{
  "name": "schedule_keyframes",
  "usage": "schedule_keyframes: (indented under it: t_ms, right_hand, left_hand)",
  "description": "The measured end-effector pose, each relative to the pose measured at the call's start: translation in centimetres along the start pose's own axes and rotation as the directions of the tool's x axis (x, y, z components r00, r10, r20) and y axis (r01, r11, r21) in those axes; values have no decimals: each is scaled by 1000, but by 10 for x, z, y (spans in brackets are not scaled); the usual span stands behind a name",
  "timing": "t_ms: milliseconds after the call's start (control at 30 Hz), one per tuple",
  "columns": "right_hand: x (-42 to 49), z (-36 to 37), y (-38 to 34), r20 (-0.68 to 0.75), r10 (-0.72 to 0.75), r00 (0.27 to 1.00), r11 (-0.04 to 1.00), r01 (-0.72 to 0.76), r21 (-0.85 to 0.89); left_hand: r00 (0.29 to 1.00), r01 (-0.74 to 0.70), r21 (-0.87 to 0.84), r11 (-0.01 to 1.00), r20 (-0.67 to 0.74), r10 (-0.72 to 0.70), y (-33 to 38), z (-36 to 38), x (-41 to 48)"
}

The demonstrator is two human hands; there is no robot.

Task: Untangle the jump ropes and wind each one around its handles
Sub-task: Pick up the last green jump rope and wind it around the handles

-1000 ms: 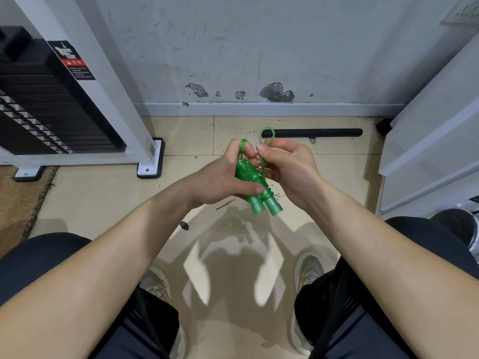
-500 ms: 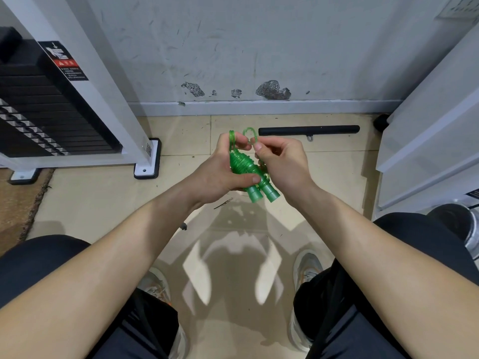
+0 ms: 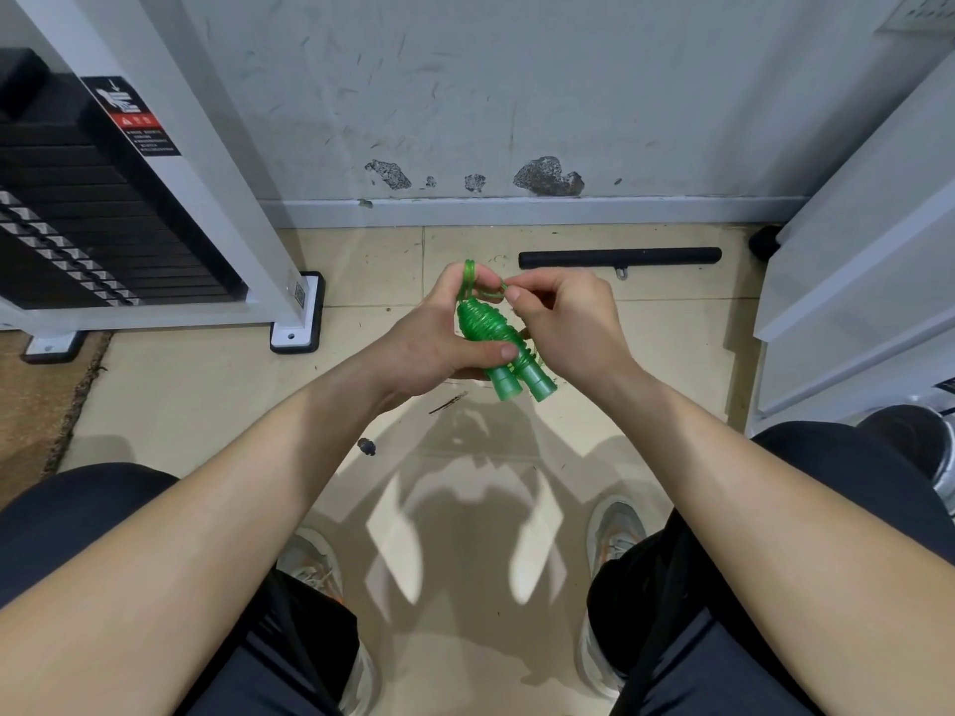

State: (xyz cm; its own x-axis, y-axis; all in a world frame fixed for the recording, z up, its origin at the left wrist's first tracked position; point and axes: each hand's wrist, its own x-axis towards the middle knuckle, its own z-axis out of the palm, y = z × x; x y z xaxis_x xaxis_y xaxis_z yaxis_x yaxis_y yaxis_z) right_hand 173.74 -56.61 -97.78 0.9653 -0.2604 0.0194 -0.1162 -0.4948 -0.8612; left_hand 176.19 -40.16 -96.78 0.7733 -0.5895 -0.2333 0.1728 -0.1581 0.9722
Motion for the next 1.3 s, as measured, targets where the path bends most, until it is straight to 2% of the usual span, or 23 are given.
schedule_keyframes:
  t_ms: [133,233,300,433,567,700,967,1033,1133,1300]
  right_hand:
    - [0,-4,0,80,-99,992,986,109,-129]
    - [-2,-6,2,106,-123,987,977,139,-159]
    - [-2,-5,3,112,-86,990,992,95,-78]
    - [1,-5,2,156,56,986,969,-91,231]
    - [-1,-8,-2,218,44,975,946,-111,305]
    - [-2,-7,2,276,76,958,884,-193,426]
    - [-4,-7,3,333,178,926,757,-345,555]
    - [-5,-4,4,340,187,922,773,-352,528]
    - [-5,-3,5,346,203,916,787,-363,499]
    - [-4,-6,5,365,207,908,771,-381,510]
  left_hand:
    - [999,34,39,999,18,-35,0,-4,-1]
    - [998,55,67,996,19,-56,2,-6,-2]
    - [998,57,75,996,22,-59,4,-6,-2]
    - [997,63,61,996,30,-65,7,-6,-3]
    - [996,63,48,997,58,-65,10,-10,-4]
    - [997,38,64,997,64,-42,11,-11,-4]
    - [996,-36,296,955,86,11,8,-9,-5]
    - [996,-61,380,923,86,31,5,-10,-3]
    - [990,-128,554,823,117,75,0,-13,1]
    - [980,-199,723,661,151,130,-8,-16,5]
